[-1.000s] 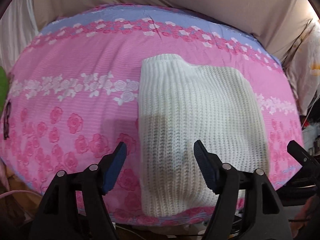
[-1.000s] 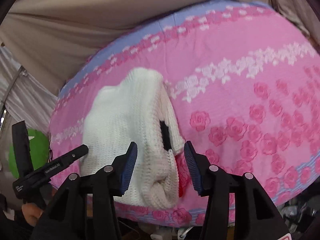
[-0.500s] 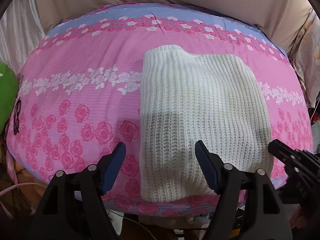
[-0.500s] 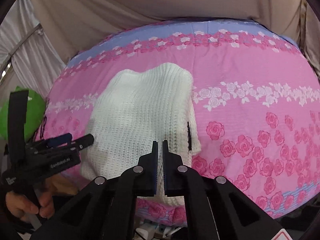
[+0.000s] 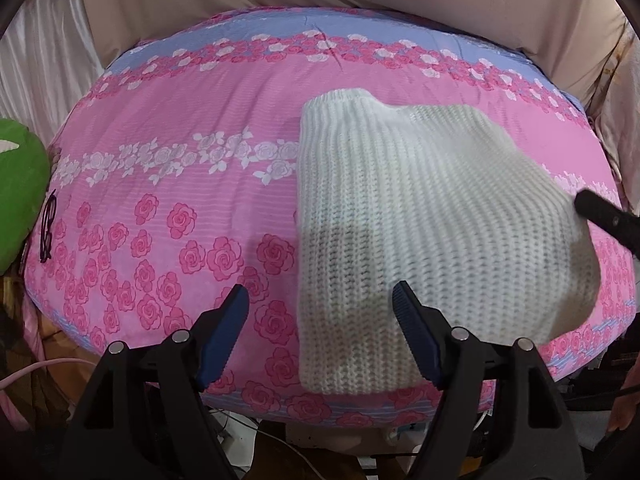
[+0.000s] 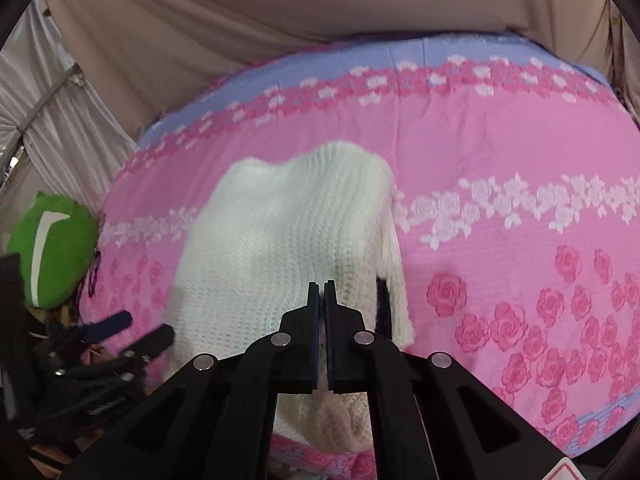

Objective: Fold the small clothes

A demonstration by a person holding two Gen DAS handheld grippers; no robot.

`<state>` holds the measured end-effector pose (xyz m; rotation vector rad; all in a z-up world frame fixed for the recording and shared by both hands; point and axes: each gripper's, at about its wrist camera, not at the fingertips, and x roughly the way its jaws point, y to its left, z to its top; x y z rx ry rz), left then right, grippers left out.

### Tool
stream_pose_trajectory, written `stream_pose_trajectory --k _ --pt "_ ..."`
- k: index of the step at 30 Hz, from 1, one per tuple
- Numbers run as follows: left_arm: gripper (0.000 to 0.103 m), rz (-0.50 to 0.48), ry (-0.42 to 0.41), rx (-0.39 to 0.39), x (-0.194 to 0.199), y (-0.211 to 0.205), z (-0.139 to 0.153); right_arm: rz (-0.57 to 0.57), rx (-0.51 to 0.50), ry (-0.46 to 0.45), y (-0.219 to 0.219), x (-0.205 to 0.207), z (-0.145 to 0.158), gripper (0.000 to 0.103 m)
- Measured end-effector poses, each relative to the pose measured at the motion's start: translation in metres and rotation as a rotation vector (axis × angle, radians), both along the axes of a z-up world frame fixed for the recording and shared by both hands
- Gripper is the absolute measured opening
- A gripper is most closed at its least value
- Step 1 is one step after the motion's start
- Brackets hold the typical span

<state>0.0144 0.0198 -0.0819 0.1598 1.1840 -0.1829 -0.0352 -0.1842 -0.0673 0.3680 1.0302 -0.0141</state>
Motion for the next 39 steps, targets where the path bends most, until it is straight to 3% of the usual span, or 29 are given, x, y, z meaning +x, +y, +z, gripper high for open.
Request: stream_pose_trajectory --k 2,3,6,7,10,13,15,17,19,25,30,39 --pt "0.073 -0.006 0.016 0.014 0.0 -0.001 -0.01 -0.006 -0.018 -0.044 -0.002 -0.004 0.016 0.002" --pt "0.075 -0.012 0.02 0.018 0.0 -0.001 -0.014 -0.002 -0.037 -0.021 -0.004 -0.004 0.009 0.002" --pt "0.076 -0.02 0.009 0.033 -0.003 -0.002 -0.014 0.021 -0.046 0.2 -0.011 -0.007 -0.063 0.002" --pt "0.074 -0.021 0.003 0.032 -0.003 -0.002 -0.011 -0.011 -0.009 0.162 -0.016 -0.015 -0.064 0.002" --pt "0.074 -0.016 -0.002 0.029 -0.002 -0.001 -0.007 -0.072 0.033 0.083 -0.017 -0.026 -0.024 0.003" --pt "0.074 -0.017 0.002 0.02 -0.002 -0.004 -0.004 -0.021 -0.015 0.02 -0.003 -0.034 0.006 0.003" --pt "0.074 -0.02 -0.001 0.015 -0.002 -0.007 -0.001 0.03 -0.066 0.089 0.01 -0.031 -0.014 0.004" --pt "0.074 -0.031 -0.017 0.011 -0.005 -0.011 0.006 0.046 -0.069 0.21 0.012 -0.031 -0.056 0.001" --pt "0.074 -0.04 -0.052 0.013 -0.007 -0.015 0.016 0.004 -0.008 0.202 0.009 -0.036 -0.059 0.0" --pt "0.075 -0.033 -0.129 0.035 -0.013 -0.023 0.038 -0.016 -0.113 0.058 0.017 -0.049 0.011 0.01" --pt "0.077 -0.039 -0.148 0.045 -0.019 -0.027 0.041 -0.058 -0.179 0.023 0.02 -0.059 0.027 0.048" --pt "0.08 -0.046 -0.125 0.074 -0.033 -0.032 0.031 -0.089 -0.212 0.067 0.032 -0.071 0.014 0.056"
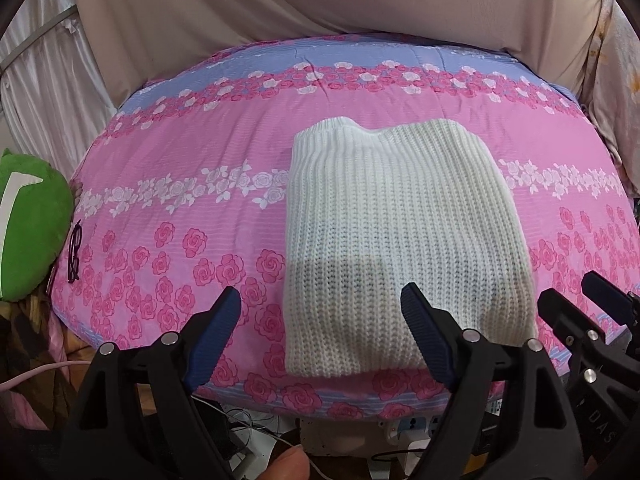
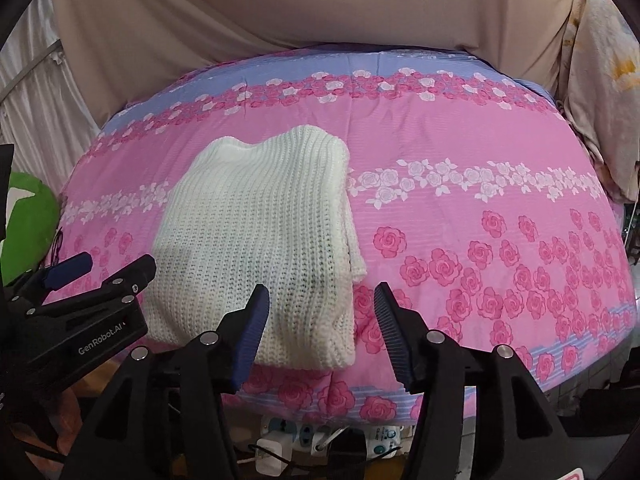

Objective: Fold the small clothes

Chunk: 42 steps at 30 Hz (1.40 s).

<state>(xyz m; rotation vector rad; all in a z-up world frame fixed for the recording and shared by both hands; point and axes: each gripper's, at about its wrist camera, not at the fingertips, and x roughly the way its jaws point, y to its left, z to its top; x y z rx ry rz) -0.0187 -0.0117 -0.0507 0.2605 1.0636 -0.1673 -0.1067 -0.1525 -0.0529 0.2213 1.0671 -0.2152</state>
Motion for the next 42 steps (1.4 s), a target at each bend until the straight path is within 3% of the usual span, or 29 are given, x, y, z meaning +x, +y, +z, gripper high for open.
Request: stream_pose_trajectory --k 42 --pt "0.077 0.065 0.007 -0.035 -0.015 0.015 0.003 0.033 -0.02 0.004 0.031 -0.012 0.011 0.059"
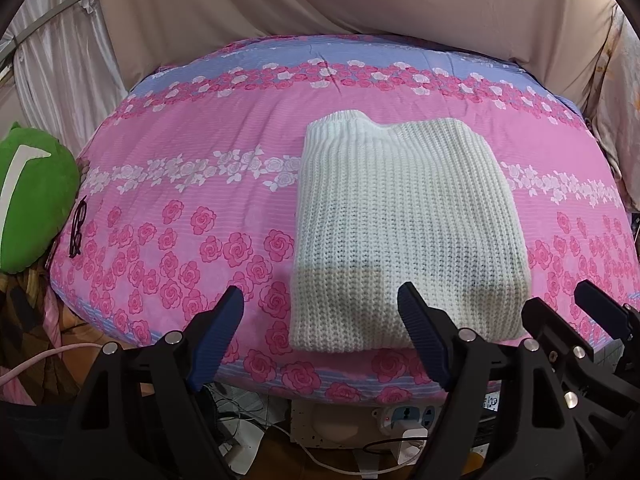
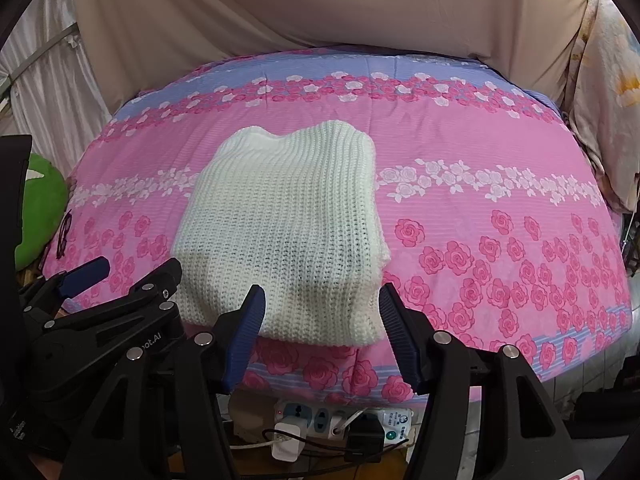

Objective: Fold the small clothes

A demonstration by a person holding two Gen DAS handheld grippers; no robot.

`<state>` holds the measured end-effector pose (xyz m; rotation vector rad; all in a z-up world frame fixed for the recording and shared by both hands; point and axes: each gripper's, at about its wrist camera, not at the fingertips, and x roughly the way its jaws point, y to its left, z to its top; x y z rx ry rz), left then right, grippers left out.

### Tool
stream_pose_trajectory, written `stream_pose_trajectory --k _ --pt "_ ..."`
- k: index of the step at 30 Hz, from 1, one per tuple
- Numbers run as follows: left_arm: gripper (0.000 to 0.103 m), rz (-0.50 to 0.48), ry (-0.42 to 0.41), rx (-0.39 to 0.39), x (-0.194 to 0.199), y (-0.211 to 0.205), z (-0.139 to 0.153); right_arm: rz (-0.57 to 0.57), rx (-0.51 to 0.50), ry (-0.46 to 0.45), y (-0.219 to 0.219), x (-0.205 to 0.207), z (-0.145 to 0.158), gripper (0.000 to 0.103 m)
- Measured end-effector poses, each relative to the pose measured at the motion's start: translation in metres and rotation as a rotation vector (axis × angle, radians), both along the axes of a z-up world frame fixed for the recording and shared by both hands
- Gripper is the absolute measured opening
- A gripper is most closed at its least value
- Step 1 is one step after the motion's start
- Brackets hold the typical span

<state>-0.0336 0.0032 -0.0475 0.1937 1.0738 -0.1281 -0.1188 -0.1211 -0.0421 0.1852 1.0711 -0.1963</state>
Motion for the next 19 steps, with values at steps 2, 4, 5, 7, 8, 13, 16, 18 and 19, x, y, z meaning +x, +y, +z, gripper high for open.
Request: stream_pose_trajectory --k 2,4,5,7,8,13,16,18,19 --pt "0.077 0.0 -0.001 0.0 0.0001 -0.0003 0.0001 0.0 -0.001 0.0 -0.0002 0.0001 -0.0002 0.059" --pt "0.077 -0.001 -0.005 0.003 0.0014 -0.0015 -0.0004 0.0 -0.001 0.0 -0.0003 0.0004 -0.0003 0.059" --pt "0.076 -0.001 -0.007 0.003 0.0017 -0.002 -0.0004 0.0 -0.001 0.0 -0.0001 0.0006 -0.0002 0.059" --pt "0.075 -0.004 -0.013 0.005 0.0023 -0.0031 -0.0001 0.001 -0.002 0.0 -0.0007 0.0007 -0.0002 0.059" --pt "0.075 -0.007 -0.016 0.006 0.002 -0.0038 0.0001 0.0 -0.001 0.0 -0.0004 0.0007 -0.0001 0.058" --pt "0.074 -0.009 -0.009 0.015 0.0032 -0.0046 -0.0017 0.0 -0.004 0.005 0.0029 0.003 -0.0016 0.054" --pt "0.074 -0.008 -0.005 0.01 0.0047 -0.0035 -0.0022 -0.002 -0.009 0.013 0.0036 0.0047 -0.0029 0.054" --pt "0.074 -0.009 -0.005 0.01 0.0058 -0.0034 -0.0023 -0.002 -0.009 0.013 0.0042 0.0055 -0.0034 0.054" --pt "0.074 -0.009 -0.005 0.01 0.0051 -0.0033 -0.0022 -0.001 -0.01 0.012 0.004 0.0057 -0.0036 0.054"
